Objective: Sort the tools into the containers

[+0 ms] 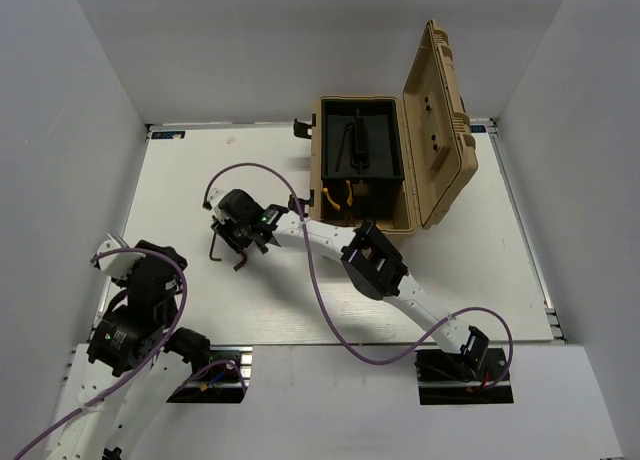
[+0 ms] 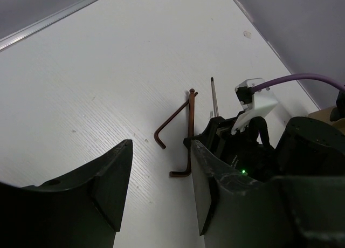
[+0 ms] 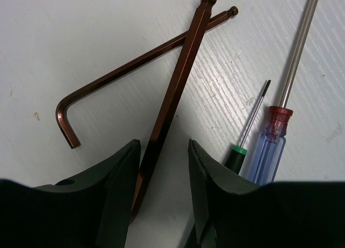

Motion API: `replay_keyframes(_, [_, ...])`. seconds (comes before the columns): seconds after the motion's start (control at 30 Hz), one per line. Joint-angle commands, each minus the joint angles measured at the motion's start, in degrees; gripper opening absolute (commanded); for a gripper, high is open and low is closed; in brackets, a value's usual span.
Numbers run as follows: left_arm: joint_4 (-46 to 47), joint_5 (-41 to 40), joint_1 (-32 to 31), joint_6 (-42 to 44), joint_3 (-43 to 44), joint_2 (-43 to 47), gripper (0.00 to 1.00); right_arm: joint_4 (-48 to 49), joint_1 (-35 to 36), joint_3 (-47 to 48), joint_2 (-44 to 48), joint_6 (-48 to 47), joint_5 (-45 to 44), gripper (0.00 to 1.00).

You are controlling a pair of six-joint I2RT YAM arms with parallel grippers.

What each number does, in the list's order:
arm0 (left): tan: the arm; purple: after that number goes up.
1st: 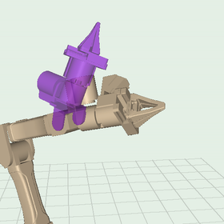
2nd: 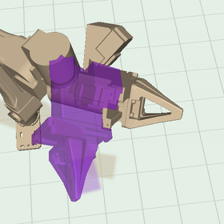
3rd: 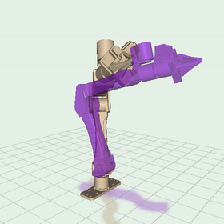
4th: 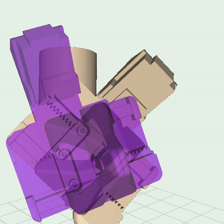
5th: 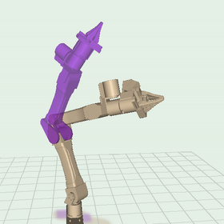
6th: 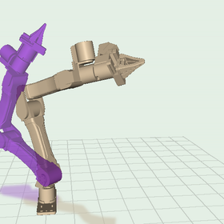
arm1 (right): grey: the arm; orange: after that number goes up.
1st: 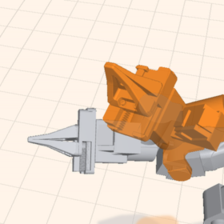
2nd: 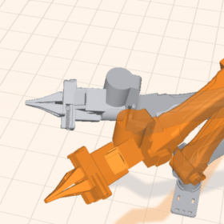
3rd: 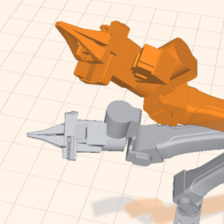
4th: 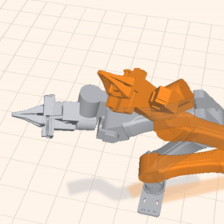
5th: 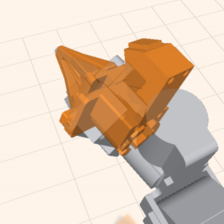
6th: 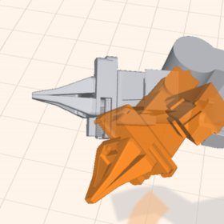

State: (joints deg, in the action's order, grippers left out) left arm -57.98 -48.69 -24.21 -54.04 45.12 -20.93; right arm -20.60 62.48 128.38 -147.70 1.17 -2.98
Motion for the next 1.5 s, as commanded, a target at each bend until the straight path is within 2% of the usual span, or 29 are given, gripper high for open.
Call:
replay_keyframes(0.0, [0.41, -0.53, -0.23, 0.08, -0.83, 0.89, 0.58, 1.70, 0.98, -0.76, -1.45, -0.91, -2.20, 0.47])
replay_keyframes(0.17, [0.41, -0.53, -0.23, 0.08, -0.83, 0.89, 0.58, 0.83, 1.68, -2.08, -1.45, -0.30, -1.94, 0.46])
replay_keyframes(0.37, [0.41, -0.53, -0.23, 0.08, -0.83, 1.42, 0.58, 0.30, 2.56, -5.32, -0.84, -0.91, -4.48, 0.38])
replay_keyframes(0.5, [0.41, -0.53, -0.23, 0.08, -0.83, 1.94, 0.58, -1.02, 2.39, -6.65, -0.66, -0.82, -6.85, 0.25])
replay_keyframes(0.53, [0.41, -0.53, -0.23, 0.08, -0.83, 1.94, 0.58, -1.37, 2.39, -6.82, -0.57, -0.73, -6.77, 0.17])
replay_keyframes(0.67, [0.41, -0.53, -0.23, 0.08, -0.83, 1.94, 0.58, -2.86, 2.03, -6.82, 0.30, 0.59, -6.69, 0.00])
replay_keyframes(0.97, [0.41, -0.53, -0.23, 0.08, -0.83, 1.94, 0.58, -6.20, -0.69, -3.23, 5.74, 4.63, -4.58, 0.00])
replay_keyframes(1.07, [0.41, -0.53, -0.23, 0.08, -0.83, 1.42, 0.58, -8.14, -2.27, -0.59, 8.72, 5.68, -0.29, 0.00])
replay_keyframes(1.27, [0.41, -0.01, -0.23, 0.08, -0.83, 0.10, 0.58, -11.74, -4.46, 4.51, 14.71, 8.49, 14.12, 0.00])
replay_keyframes(1.47, [0.93, 0.52, -0.23, 0.08, -0.83, 0.10, 0.58, -12.97, -6.14, 5.92, 18.93, 10.34, 20.21, 0.00])
